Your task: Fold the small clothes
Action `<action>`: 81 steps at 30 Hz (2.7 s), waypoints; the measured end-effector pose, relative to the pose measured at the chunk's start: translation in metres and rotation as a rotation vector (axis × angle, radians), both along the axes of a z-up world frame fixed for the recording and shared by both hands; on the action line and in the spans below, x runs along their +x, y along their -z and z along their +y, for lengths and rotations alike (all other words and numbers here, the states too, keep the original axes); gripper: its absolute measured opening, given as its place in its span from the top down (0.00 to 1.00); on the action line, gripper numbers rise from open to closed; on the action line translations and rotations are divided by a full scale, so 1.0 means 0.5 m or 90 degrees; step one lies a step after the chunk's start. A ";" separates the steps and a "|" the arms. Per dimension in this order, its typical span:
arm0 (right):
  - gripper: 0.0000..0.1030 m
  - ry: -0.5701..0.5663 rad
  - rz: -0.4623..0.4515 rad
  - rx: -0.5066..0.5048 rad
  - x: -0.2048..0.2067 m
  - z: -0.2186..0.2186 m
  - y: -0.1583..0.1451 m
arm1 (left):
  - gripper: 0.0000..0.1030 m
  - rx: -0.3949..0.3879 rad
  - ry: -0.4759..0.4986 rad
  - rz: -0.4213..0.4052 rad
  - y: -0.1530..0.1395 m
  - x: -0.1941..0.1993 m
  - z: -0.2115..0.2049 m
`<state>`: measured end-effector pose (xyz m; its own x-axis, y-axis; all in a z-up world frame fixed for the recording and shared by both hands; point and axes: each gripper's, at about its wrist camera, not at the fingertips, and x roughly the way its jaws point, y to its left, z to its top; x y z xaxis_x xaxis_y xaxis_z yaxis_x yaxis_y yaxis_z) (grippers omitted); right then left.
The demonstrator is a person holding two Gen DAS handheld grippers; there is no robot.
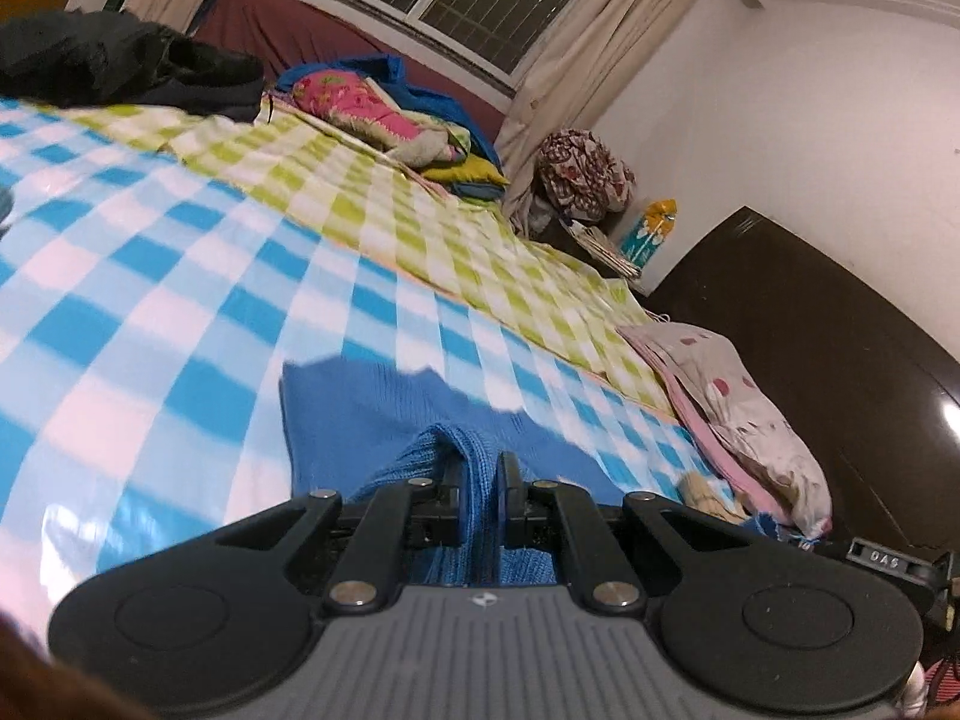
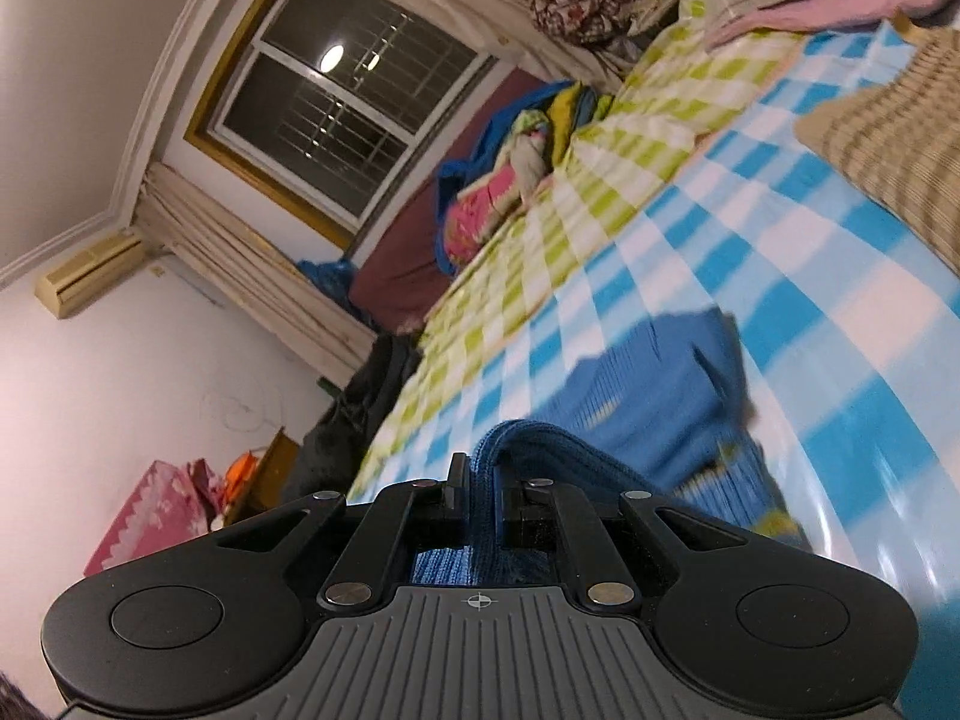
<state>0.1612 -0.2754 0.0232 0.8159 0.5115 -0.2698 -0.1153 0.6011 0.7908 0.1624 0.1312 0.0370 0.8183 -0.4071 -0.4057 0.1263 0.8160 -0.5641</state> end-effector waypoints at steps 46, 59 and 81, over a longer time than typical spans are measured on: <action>0.69 0.067 0.062 -0.300 0.282 0.063 0.088 | 0.59 0.130 -0.063 0.038 0.081 0.222 0.001; 0.69 0.044 0.104 -0.396 0.315 0.078 0.115 | 0.59 0.266 -0.050 0.065 0.110 0.271 -0.052; 0.94 0.113 0.078 -0.393 0.317 0.046 0.088 | 0.88 0.281 -0.116 0.062 0.113 0.260 -0.017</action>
